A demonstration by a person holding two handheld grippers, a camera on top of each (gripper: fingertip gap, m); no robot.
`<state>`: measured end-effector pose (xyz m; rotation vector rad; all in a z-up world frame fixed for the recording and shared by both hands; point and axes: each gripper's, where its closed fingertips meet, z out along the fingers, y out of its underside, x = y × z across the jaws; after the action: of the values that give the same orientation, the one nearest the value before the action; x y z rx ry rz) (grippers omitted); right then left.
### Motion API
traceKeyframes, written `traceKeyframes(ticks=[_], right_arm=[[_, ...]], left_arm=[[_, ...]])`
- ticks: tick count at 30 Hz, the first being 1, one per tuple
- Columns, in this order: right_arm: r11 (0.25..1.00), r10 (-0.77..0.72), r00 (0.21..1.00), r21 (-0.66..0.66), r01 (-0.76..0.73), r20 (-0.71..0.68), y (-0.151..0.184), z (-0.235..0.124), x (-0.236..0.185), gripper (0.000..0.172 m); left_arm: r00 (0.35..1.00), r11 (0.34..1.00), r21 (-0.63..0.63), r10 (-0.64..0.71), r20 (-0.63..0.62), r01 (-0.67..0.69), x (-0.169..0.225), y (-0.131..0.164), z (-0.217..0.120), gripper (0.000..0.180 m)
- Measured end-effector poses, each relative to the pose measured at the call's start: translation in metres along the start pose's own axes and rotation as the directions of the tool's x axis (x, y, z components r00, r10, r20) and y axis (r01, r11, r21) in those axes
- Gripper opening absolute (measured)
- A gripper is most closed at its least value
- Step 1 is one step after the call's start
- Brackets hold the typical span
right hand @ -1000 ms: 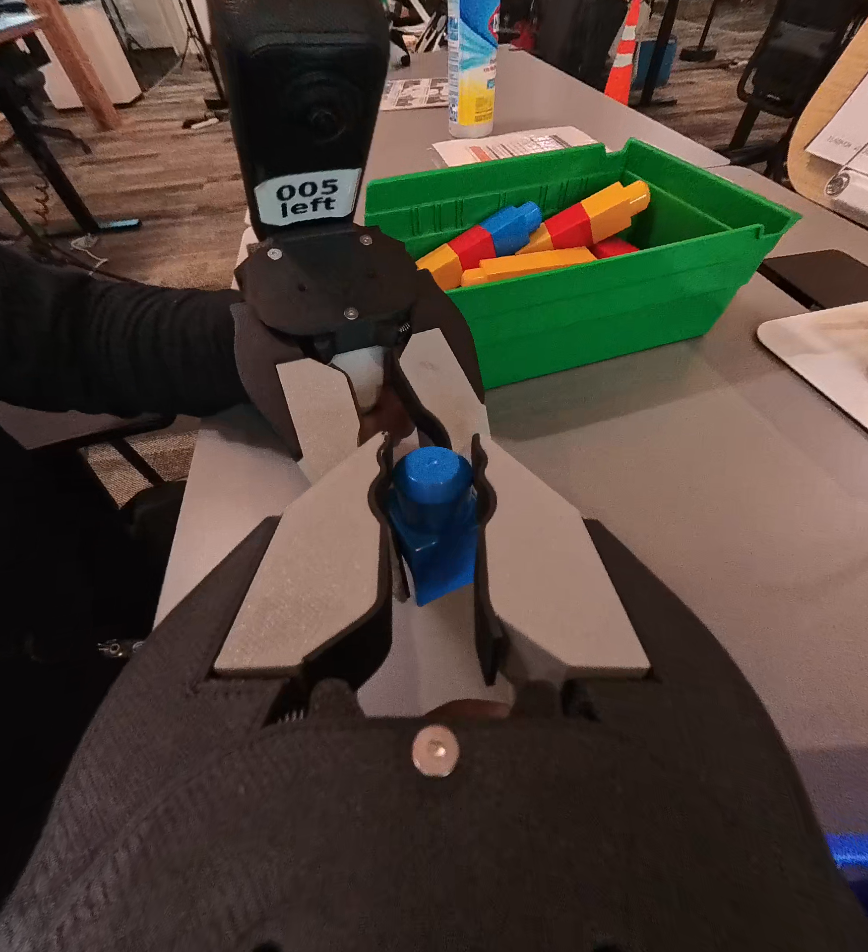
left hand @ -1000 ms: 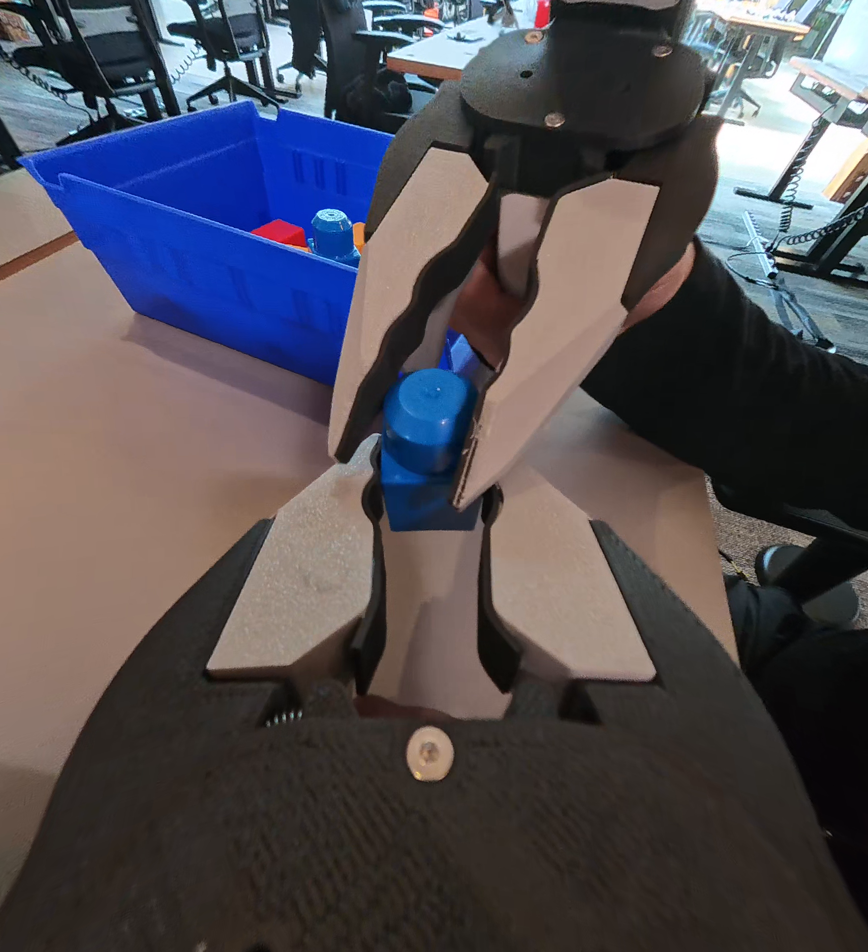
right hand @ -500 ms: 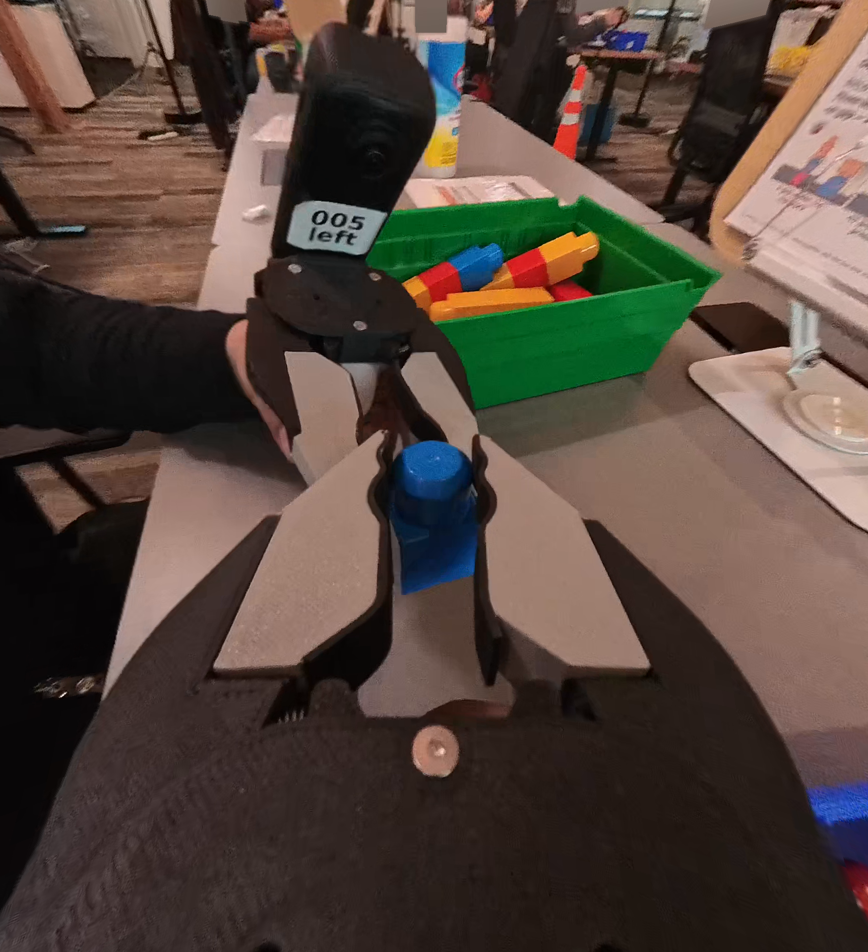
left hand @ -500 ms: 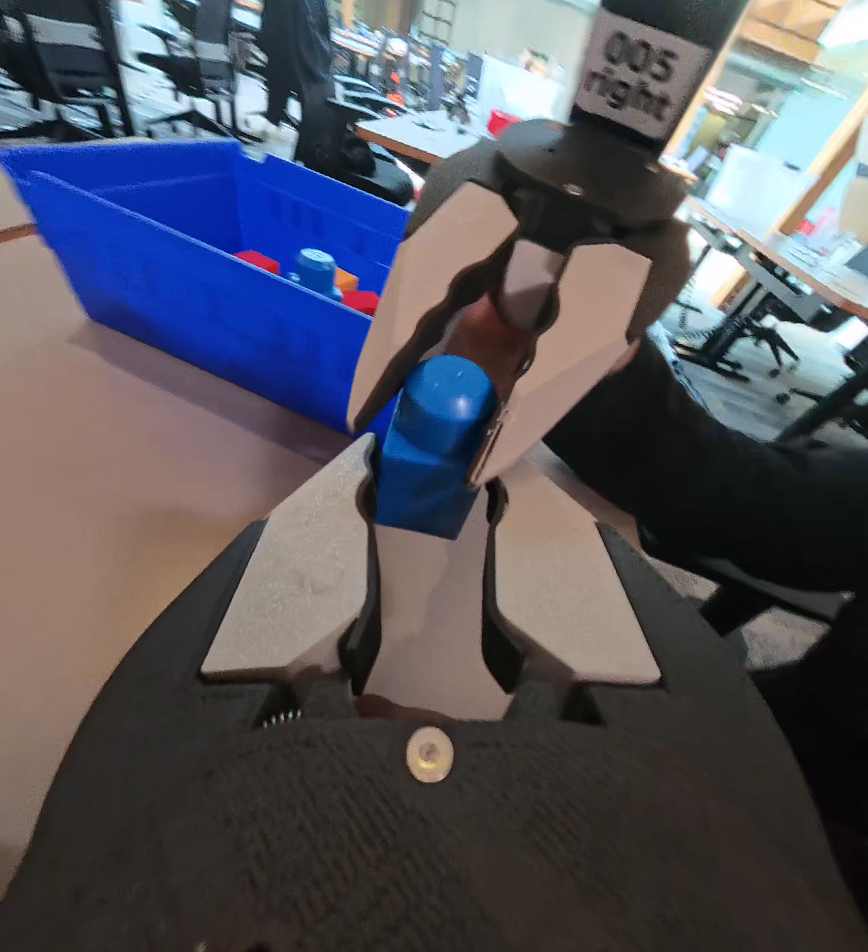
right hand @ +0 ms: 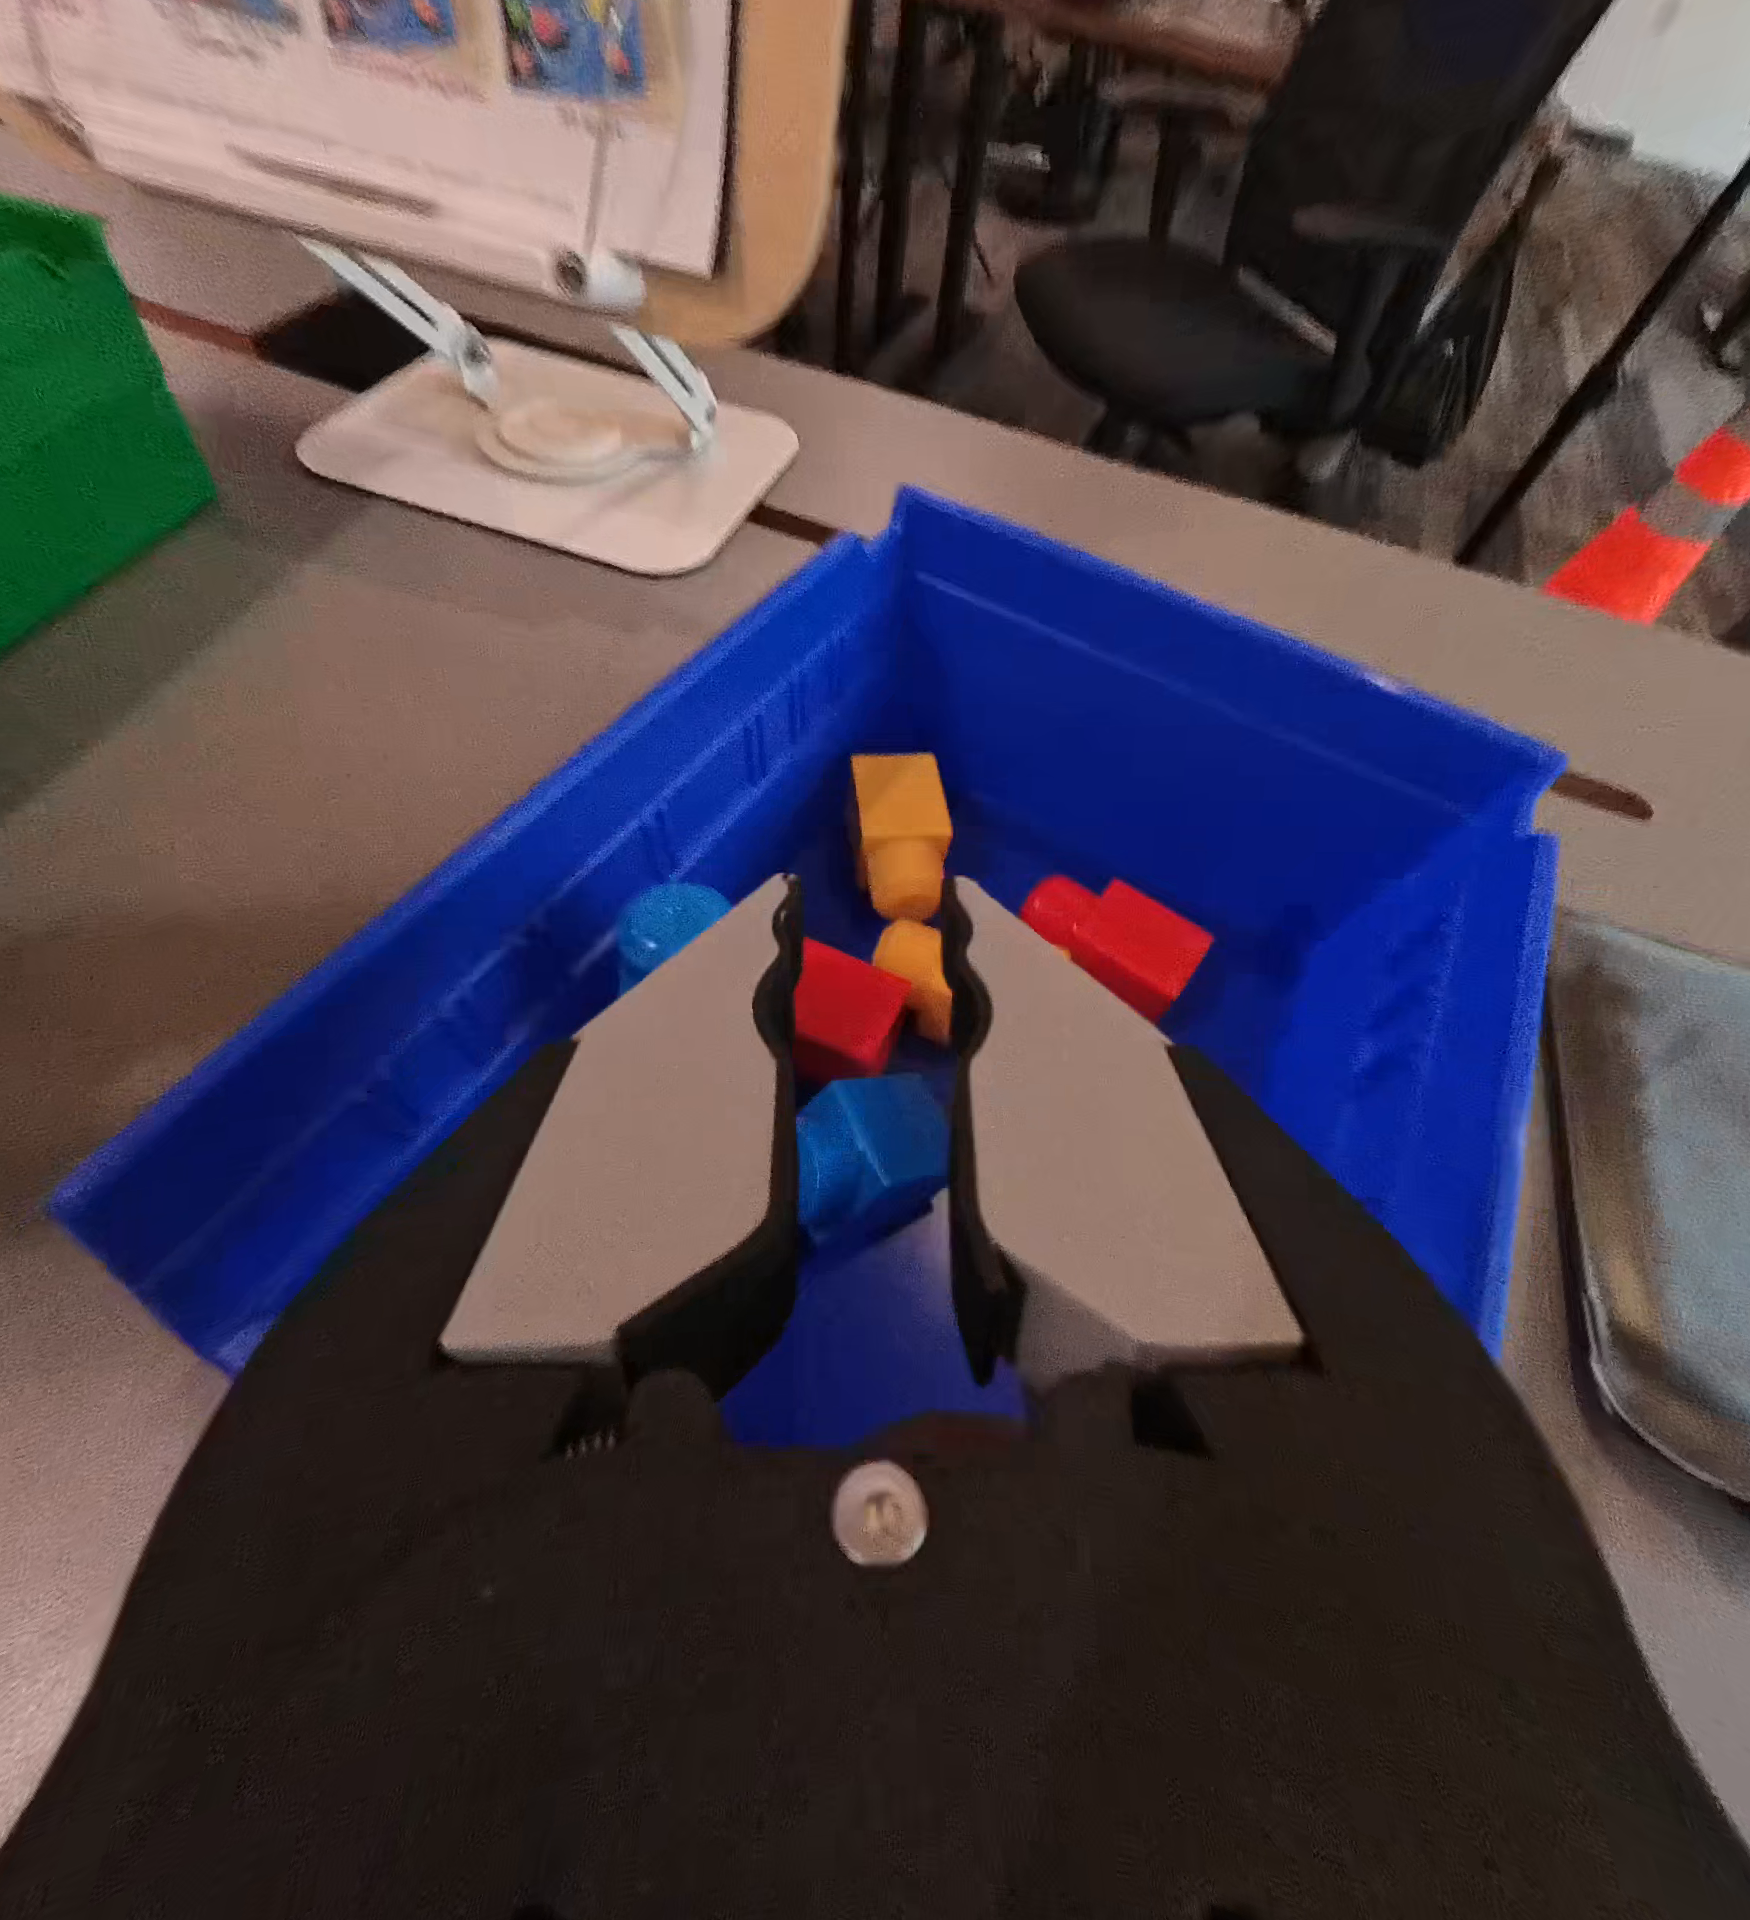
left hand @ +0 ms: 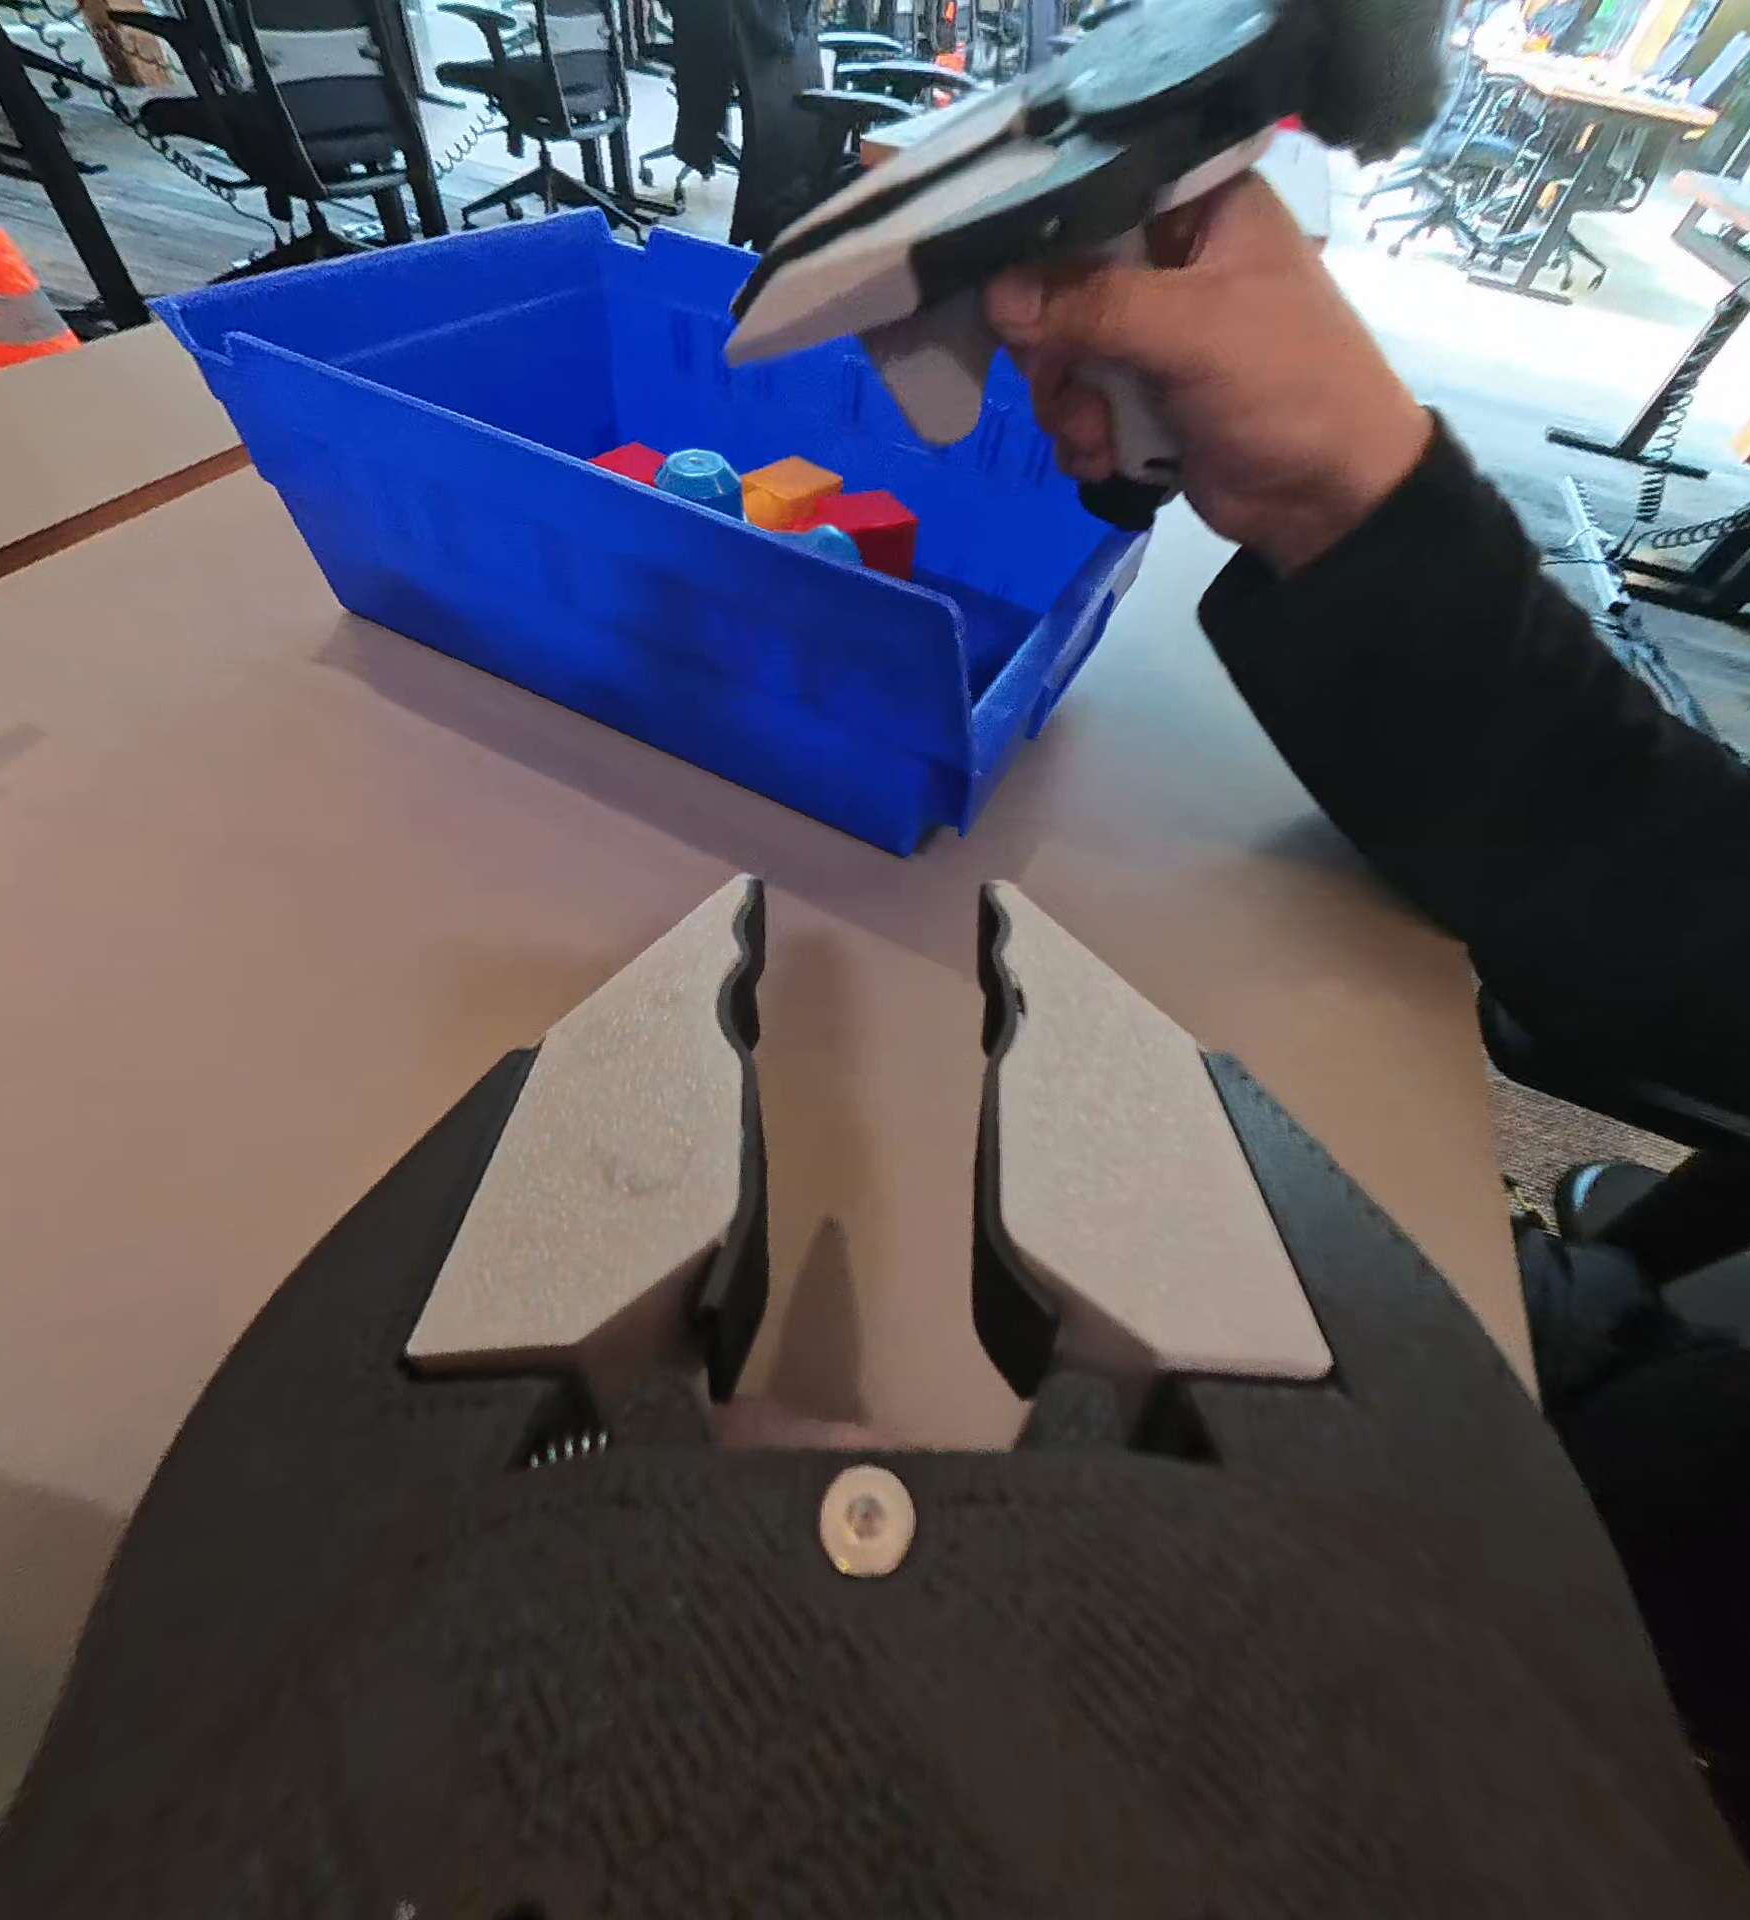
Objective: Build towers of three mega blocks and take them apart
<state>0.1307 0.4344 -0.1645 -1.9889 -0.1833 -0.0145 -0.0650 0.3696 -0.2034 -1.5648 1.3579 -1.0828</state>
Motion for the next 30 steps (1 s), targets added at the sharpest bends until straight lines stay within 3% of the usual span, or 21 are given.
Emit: traceKeyframes(ticks=[2, 4, 5, 6, 7, 8, 10, 12, 13, 14, 16, 17, 20, 21, 22, 23, 25, 26, 28, 29, 30], right_arm=[[0.998, -0.054, 0.964, 0.051, 0.042, 0.261, -0.008, -0.012, -0.042, 0.004], [0.998, -0.025, 0.804, -0.031, 0.055, 0.593, 0.012, -0.022, -0.098, 0.0], [0.988, -0.003, 0.836, -0.126, 0.086, 0.548, 0.03, -0.006, -0.093, 0.0], [0.965, -0.058, 0.955, -0.228, 0.128, 0.29, 0.048, 0.021, -0.053, 0.0], [0.927, -0.185, 0.983, -0.333, 0.17, -0.012, 0.061, 0.032, -0.005, 0.0], [0.892, -0.302, 0.94, -0.394, 0.219, -0.161, 0.063, 0.03, 0.019, 0.0], [0.925, -0.311, 0.948, -0.249, 0.286, -0.068, 0.041, 0.029, -0.008, 0.0], [0.967, -0.191, 0.918, -0.092, 0.236, 0.348, 0.03, 0.016, -0.081, 0.0], [0.977, -0.122, 0.903, -0.109, 0.181, 0.413, 0.033, 0.015, -0.093, 0.0], [0.971, -0.106, 0.914, -0.156, 0.18, 0.391, 0.041, 0.021, -0.087, 0.0], [0.908, -0.194, 0.98, -0.372, 0.194, 0.038, 0.069, 0.038, -0.023, 0.0], [0.881, -0.262, 0.965, -0.405, 0.245, 0.014, 0.076, 0.037, -0.016, 0.0], [0.951, -0.147, 0.938, -0.215, 0.221, 0.313, 0.052, 0.028, -0.075, 0.0], [0.929, -0.142, 0.963, -0.304, 0.209, 0.227, 0.062, 0.033, -0.06, 0.0], [0.866, -0.235, 0.966, -0.428, 0.257, 0.103, 0.083, 0.037, -0.034, 0.0], [0.827, -0.314, 0.946, -0.467, 0.314, 0.079, 0.091, 0.038, -0.027, 0.0], [0.879, -0.263, 0.919, -0.321, 0.354, 0.293, 0.078, 0.034, -0.073, 0.0], [0.908, -0.223, 0.933, -0.289, 0.304, 0.282, 0.067, 0.034, -0.076, 0.0], [0.848, -0.295, 0.953, -0.439, 0.297, 0.075, 0.083, 0.038, -0.033, 0.0], [0.818, -0.388, 0.917, -0.491, 0.299, -0.089, 0.085, 0.036, 0.0, 0.0], [0.85, -0.416, 0.881, -0.44, 0.288, -0.226, 0.066, 0.03, 0.018, 0.0]], left_arm=[[1.0, 1.0, -0.003, -0.012, 0.003, 0.012, -0.003, 0.001, -0.001, 0.038], [0.999, 0.999, 0.0, -0.033, -0.01, 0.033, -0.003, 0.001, -0.001, 0.037], [0.999, 0.999, 0.0, -0.041, -0.016, 0.041, -0.002, 0.001, 0.0, 0.037], [0.999, 0.999, -0.005, -0.045, -0.017, 0.044, -0.002, 0.002, 0.0, 0.037], [0.999, 0.999, -0.011, -0.042, -0.016, 0.042, -0.002, 0.003, 0.001, 0.037], [0.999, 0.999, -0.014, -0.036, -0.015, 0.036, -0.002, 0.003, 0.001, 0.037], [1.0, 1.0, -0.011, -0.023, -0.013, 0.023, 0.0, 0.003, 0.001, 0.036], [1.0, 1.0, -0.012, -0.022, -0.014, 0.022, 0.0, 0.003, 0.002, 0.036], [1.0, 1.0, -0.016, -0.026, -0.012, 0.025, -0.001, 0.004, 0.003, 0.036], [0.999, 0.999, -0.02, -0.031, -0.009, 0.03, -0.002, 0.005, 0.003, 0.036], [0.999, 0.999, -0.021, -0.042, -0.012, 0.042, -0.003, 0.006, 0.003, 0.036], [0.999, 0.999, -0.018, -0.047, -0.015, 0.047, -0.003, 0.005, 0.003, 0.035], [0.999, 0.999, -0.012, -0.045, -0.022, 0.045, -0.001, 0.003, 0.002, 0.035], [0.999, 0.999, -0.012, -0.039, -0.02, 0.039, 0.0, 0.003, 0.002, 0.035], [0.999, 0.999, -0.014, -0.036, -0.018, 0.035, 0.0, 0.003, 0.003, 0.035], [0.999, 0.999, -0.018, -0.036, -0.017, 0.036, 0.0, 0.004, 0.003, 0.036], [0.999, 0.999, -0.022, -0.038, -0.018, 0.038, 0.0, 0.005, 0.003, 0.036], [0.999, 0.999, -0.017, -0.036, -0.016, 0.036, -0.001, 0.004, 0.002, 0.035], [0.999, 0.999, -0.013, -0.038, -0.011, 0.038, -0.002, 0.002, 0.001, 0.035], [0.999, 0.999, -0.013, -0.042, -0.011, 0.042, -0.002, 0.002, 0.001, 0.036], [0.999, 0.999, -0.013, -0.044, -0.012, 0.044, -0.002, 0.002, 0.001, 0.036]])
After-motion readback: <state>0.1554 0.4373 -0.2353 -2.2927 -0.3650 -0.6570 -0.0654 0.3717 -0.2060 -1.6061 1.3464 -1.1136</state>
